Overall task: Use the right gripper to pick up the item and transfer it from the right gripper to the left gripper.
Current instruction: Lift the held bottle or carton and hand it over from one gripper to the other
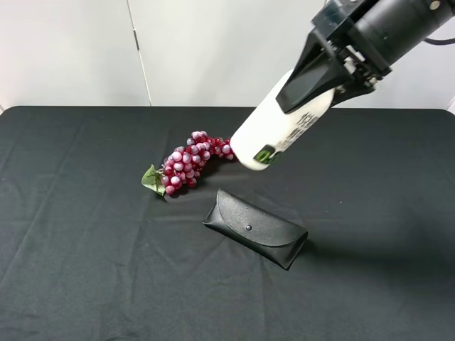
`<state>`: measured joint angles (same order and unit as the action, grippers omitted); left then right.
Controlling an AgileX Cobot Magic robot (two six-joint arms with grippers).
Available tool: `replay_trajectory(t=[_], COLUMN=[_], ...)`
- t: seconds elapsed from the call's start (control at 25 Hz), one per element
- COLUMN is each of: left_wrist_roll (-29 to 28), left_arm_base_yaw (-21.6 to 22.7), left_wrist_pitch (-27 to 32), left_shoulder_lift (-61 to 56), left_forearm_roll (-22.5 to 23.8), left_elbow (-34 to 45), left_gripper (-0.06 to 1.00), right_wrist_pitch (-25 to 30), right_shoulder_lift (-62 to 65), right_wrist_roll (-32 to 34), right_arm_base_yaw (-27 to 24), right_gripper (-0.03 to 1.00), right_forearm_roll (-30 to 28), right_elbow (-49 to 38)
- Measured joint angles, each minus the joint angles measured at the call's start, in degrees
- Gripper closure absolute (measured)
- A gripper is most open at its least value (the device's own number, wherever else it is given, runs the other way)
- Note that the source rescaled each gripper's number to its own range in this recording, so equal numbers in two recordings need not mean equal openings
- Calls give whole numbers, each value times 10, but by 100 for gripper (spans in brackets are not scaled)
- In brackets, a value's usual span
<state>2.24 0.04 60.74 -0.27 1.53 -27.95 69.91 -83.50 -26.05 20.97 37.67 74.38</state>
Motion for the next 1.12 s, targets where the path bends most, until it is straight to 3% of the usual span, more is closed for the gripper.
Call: replay_trajectory(t=[0.32, 0.6, 1.0, 1.12], left_wrist_roll=[0, 0, 1, 28], left_arm_base_yaw=[0, 0, 0, 0], left_wrist_pitch=[0, 0, 0, 0], left_shoulder_lift=[0, 0, 3, 27], left_forearm_roll=[0, 0, 0, -8], left_elbow=[0, 0, -4, -17], left_gripper=[-5, -5, -5, -5], right_wrist_pitch=[1, 3, 3, 3], right_shoulder_lift=[0, 0, 0, 0], right_wrist_roll=[-46, -85, -100, -109], right_arm_base_yaw=[52, 53, 53, 53], right_gripper=[93, 93, 93, 93], right_forearm_roll=[11, 52, 56, 65], right_elbow=[0, 0, 0, 0])
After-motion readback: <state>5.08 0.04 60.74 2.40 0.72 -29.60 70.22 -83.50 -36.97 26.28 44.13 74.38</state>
